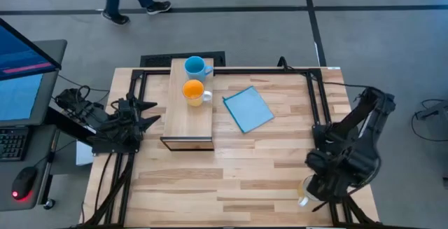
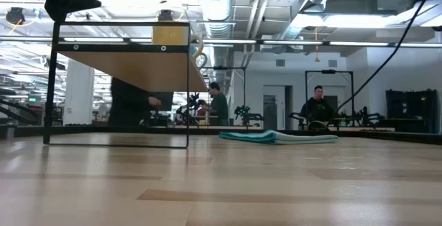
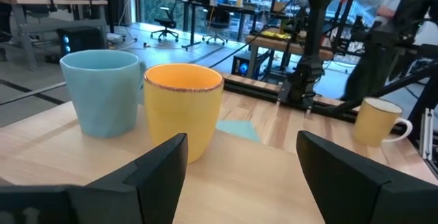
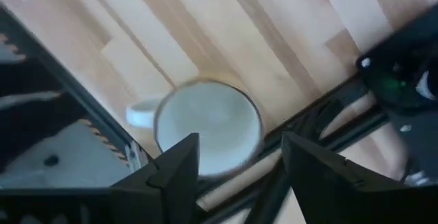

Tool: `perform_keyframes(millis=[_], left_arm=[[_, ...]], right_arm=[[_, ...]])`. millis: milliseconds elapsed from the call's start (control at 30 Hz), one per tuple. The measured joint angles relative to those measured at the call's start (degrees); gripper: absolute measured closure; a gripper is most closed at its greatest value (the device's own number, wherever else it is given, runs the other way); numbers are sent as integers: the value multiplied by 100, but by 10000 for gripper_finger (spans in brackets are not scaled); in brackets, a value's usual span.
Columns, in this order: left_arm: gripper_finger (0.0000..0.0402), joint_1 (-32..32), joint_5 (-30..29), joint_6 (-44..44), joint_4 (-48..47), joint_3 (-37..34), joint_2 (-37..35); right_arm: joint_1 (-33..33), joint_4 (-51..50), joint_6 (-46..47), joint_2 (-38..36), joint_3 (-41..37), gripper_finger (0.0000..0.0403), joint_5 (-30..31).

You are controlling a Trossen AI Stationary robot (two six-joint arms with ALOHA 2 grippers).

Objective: Stack small to large cups/mugs on shelf
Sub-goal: Put the yellow and white mug on the shelf

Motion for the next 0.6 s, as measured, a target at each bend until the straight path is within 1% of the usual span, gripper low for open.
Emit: perform_keyframes(millis=[67, 133, 233, 300, 433, 533, 600], left_arm=[[136, 0, 0, -41, -35, 0, 0], [136, 2, 0, -50, -34, 0, 0], [136, 2, 0, -52, -36, 0, 0], [136, 0, -2, -53, -43, 0, 0], [136, 0, -4, -53, -60, 0, 0], [136, 0, -7, -24, -60, 0, 0], [136, 0, -11, 5, -60, 0, 0]], right_arm=[[-107, -66, 217, 177, 0, 178, -175], [-170, -127, 227, 319, -2, 183, -409], [-122, -106, 207, 479, -4, 188, -524], [-80, -167, 233, 545, -2, 191, -531], [62, -267, 660, 630, -18, 199, -514], [292, -277, 1248, 501, -194, 206, -430], [487, -281, 1739, 381, -314, 211, -197]])
